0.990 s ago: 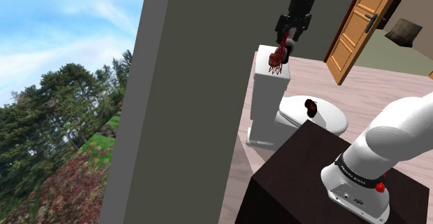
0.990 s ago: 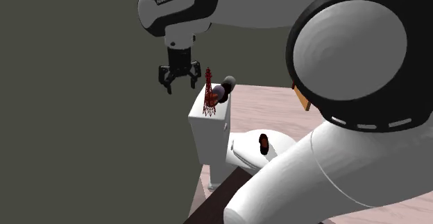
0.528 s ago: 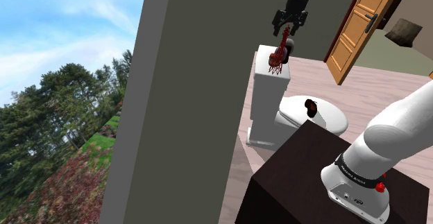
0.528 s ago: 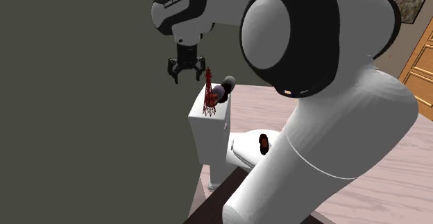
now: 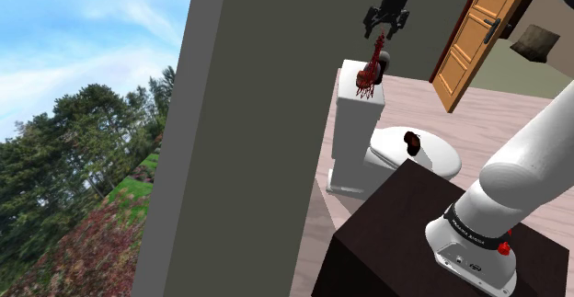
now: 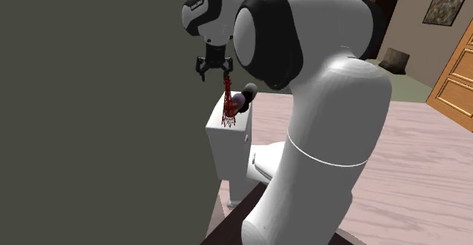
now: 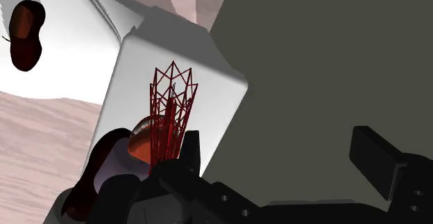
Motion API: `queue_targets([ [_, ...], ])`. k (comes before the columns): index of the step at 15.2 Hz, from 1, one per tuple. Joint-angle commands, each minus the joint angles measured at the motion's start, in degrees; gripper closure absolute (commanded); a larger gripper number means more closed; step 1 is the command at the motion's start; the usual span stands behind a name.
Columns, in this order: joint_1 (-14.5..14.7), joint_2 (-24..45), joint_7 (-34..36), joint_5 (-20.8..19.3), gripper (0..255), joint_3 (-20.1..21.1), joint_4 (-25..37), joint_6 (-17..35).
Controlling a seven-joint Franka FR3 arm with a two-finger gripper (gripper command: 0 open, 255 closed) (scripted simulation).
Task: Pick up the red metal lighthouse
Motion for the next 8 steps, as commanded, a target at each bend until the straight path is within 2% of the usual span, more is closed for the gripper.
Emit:
queue_targets([
  [1, -0.95, 3.49, -0.11, 1.26, 0, -1.06, 3.76, 0.57],
  [8, -5.4, 14.71, -0.53, 6.48, 0, -4.15, 17.01, 0.91],
])
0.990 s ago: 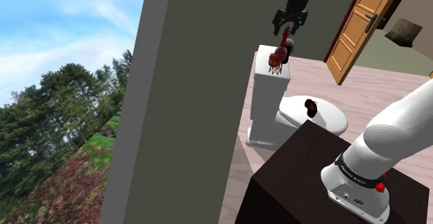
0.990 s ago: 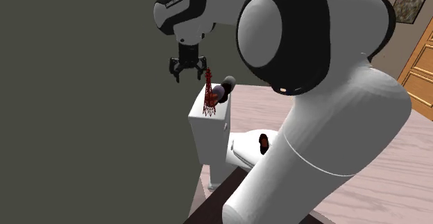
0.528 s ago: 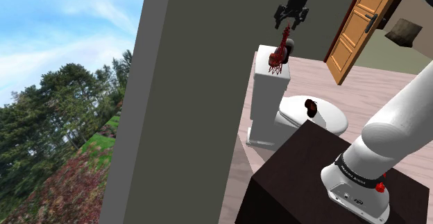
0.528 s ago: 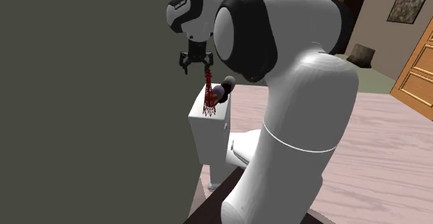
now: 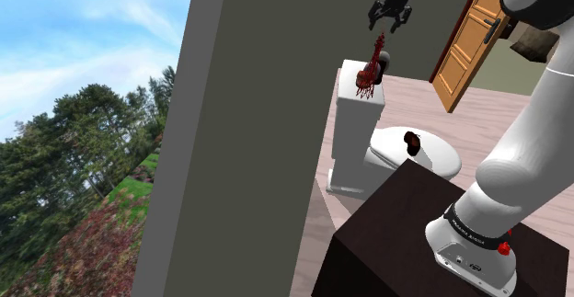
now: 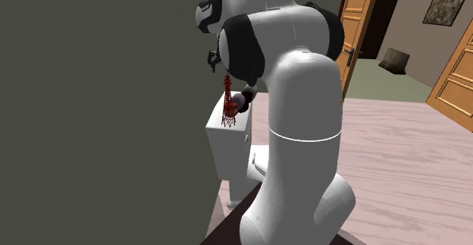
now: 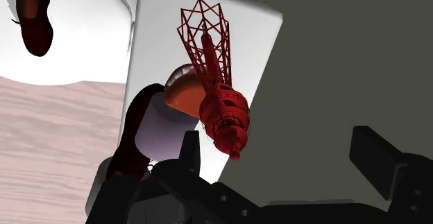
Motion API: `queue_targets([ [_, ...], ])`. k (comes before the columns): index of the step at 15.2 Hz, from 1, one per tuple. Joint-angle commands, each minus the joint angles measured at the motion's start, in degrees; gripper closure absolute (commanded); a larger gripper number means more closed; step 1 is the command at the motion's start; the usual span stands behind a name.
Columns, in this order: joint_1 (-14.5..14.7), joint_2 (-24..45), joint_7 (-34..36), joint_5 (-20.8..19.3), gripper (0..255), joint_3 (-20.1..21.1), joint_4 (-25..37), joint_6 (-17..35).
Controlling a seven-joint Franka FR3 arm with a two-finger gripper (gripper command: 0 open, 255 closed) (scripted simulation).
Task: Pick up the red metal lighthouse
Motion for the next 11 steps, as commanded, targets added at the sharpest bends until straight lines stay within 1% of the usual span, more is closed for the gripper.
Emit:
queue_targets([
  [1, -1.71, 3.42, -0.33, 1.79, 0, -0.85, 4.21, -0.15],
  [2, -2.2, 4.37, -0.32, 2.26, 0, -1.01, 5.44, -0.26],
  [9, -1.92, 4.22, -0.95, 2.52, 0, -0.81, -0.15, 5.15],
  [11, -1.9, 4.23, -1.01, 2.56, 0, -0.79, -0.58, 5.58],
])
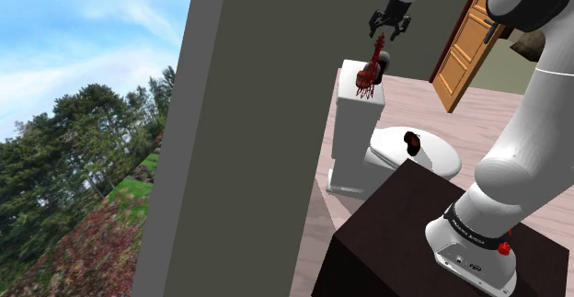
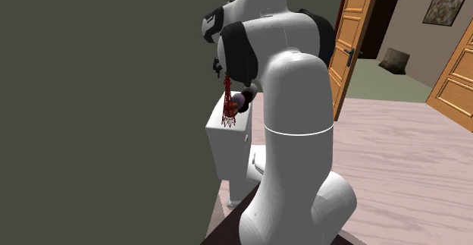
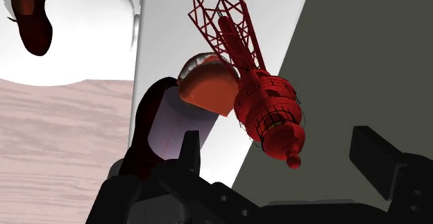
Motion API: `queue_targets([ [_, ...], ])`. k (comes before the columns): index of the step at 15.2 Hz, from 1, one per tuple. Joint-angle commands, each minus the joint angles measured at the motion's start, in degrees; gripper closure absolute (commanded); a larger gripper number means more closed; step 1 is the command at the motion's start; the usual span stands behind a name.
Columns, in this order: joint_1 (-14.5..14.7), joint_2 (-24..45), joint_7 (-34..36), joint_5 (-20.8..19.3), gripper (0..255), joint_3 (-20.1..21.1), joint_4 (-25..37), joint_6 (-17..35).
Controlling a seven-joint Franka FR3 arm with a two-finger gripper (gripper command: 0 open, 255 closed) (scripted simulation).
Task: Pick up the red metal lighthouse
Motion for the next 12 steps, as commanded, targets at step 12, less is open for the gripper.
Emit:
queue_targets([
  [12, -0.06, -0.02, 0.14, -0.08, 255, -0.05, 1.16, -1.15],
])
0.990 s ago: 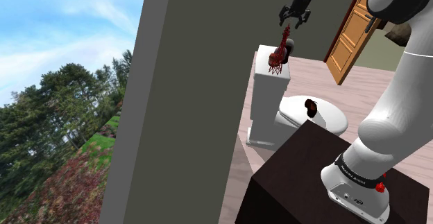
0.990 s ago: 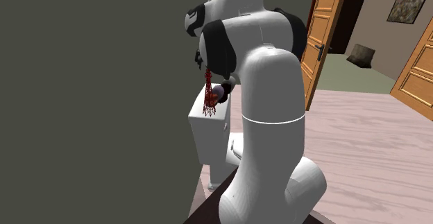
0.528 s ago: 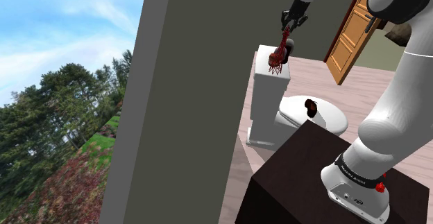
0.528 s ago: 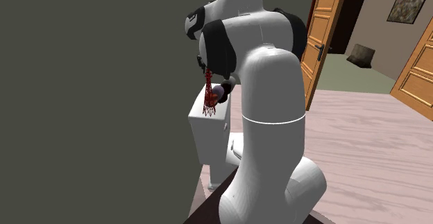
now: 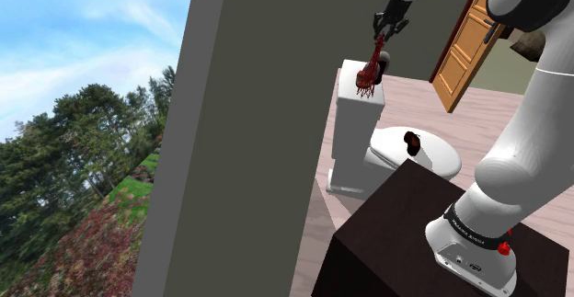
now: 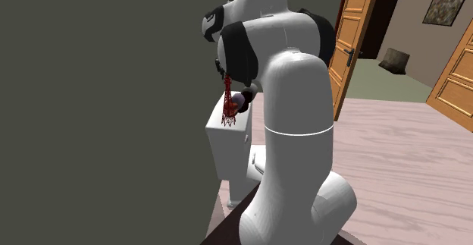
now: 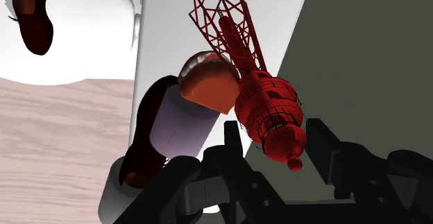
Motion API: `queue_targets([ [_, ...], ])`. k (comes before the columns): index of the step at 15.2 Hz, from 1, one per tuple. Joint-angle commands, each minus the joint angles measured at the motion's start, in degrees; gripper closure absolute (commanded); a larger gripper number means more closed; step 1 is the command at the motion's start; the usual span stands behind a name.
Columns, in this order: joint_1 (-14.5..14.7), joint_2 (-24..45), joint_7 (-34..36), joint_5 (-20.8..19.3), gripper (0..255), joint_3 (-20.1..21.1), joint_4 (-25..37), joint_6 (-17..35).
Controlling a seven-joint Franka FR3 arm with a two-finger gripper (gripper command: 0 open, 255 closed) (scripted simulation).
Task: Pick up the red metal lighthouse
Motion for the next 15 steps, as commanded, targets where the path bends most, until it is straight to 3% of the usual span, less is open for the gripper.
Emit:
queue_targets([
  [1, -0.04, 0.04, 0.22, -0.09, 255, -0.03, 1.4, -1.35],
  [15, -0.86, 1.32, 1.16, -0.1, 255, -0.28, 12.55, -11.23],
])
